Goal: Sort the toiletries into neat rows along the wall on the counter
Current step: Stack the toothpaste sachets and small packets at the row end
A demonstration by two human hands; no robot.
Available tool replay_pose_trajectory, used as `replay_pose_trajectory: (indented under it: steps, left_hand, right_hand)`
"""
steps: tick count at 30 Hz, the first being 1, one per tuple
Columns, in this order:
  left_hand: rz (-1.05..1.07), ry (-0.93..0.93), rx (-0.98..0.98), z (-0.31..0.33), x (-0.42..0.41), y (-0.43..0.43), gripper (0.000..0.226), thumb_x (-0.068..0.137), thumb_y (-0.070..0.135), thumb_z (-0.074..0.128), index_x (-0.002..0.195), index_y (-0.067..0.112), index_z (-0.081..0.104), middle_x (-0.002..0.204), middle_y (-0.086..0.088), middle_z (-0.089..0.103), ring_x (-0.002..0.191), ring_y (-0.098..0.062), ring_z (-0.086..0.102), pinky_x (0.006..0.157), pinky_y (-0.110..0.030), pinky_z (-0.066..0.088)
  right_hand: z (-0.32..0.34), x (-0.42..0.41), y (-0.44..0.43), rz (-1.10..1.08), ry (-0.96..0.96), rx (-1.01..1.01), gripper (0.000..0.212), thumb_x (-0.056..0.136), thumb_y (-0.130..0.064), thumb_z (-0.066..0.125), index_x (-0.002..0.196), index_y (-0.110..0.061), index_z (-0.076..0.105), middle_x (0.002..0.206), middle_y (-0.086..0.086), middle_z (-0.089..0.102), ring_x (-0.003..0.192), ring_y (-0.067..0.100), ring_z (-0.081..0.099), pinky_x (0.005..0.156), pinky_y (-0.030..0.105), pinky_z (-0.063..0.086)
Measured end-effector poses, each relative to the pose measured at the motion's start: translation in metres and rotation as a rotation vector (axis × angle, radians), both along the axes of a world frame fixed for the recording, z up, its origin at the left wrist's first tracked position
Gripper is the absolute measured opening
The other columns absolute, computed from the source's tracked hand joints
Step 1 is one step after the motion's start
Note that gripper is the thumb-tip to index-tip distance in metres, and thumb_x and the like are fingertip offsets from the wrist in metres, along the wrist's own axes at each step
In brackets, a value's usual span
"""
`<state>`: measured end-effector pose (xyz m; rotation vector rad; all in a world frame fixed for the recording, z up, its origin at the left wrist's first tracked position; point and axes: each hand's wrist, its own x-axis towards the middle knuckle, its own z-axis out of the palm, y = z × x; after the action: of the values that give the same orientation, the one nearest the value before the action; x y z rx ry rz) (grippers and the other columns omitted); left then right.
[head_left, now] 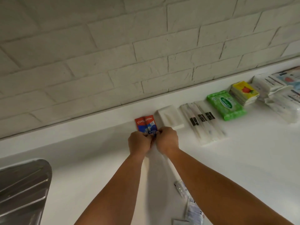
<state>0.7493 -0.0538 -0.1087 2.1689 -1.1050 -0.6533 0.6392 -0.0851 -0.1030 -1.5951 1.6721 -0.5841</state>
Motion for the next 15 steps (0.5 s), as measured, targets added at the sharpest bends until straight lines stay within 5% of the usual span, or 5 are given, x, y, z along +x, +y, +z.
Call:
replay_pose_trajectory:
  steps: [5, 8, 12, 15]
  left_hand:
    - [-0.013, -0.057, -0.006, -0.004, 0.007, 0.008, 0.033, 0.080, 0.043, 0.075, 0.071, 0.011, 0.076, 0.066, -0.003, 0.072, 0.065, -0.020, 0.068, 0.059, -0.032, 0.052]
    - [-0.036, -0.133, -0.051, -0.005, 0.013, 0.018, 0.020, 0.083, 0.038, 0.075, 0.085, 0.018, 0.073, 0.079, 0.008, 0.070, 0.070, -0.010, 0.062, 0.056, -0.016, 0.039]
    - [-0.077, -0.213, -0.114, -0.018, 0.024, 0.024, 0.051, 0.075, 0.042, 0.082, 0.117, 0.021, 0.062, 0.112, 0.001, 0.058, 0.102, -0.018, 0.056, 0.081, -0.028, 0.051]
    - [-0.146, -0.251, -0.136, -0.027, 0.029, 0.025, 0.065, 0.072, 0.053, 0.081, 0.126, 0.024, 0.057, 0.123, 0.003, 0.057, 0.111, -0.019, 0.050, 0.089, -0.029, 0.047]
  right_hand:
    - [-0.005, 0.004, 0.002, -0.032, -0.001, -0.022, 0.021, 0.090, -0.020, 0.052, 0.088, -0.014, 0.071, 0.084, 0.008, 0.071, 0.076, 0.026, 0.066, 0.071, 0.036, 0.058]
    - [-0.007, 0.006, 0.002, -0.041, -0.009, -0.020, 0.021, 0.093, -0.022, 0.051, 0.091, -0.015, 0.070, 0.087, 0.007, 0.071, 0.075, 0.024, 0.065, 0.068, 0.032, 0.057]
    - [-0.004, 0.001, 0.010, -0.022, -0.002, -0.035, 0.025, 0.097, -0.032, 0.051, 0.104, -0.013, 0.067, 0.097, 0.006, 0.069, 0.078, 0.019, 0.060, 0.067, 0.026, 0.049]
    - [-0.008, -0.005, 0.016, 0.088, 0.172, -0.124, 0.021, 0.096, -0.034, 0.049, 0.095, -0.015, 0.059, 0.087, 0.005, 0.063, 0.074, 0.022, 0.060, 0.060, 0.025, 0.043]
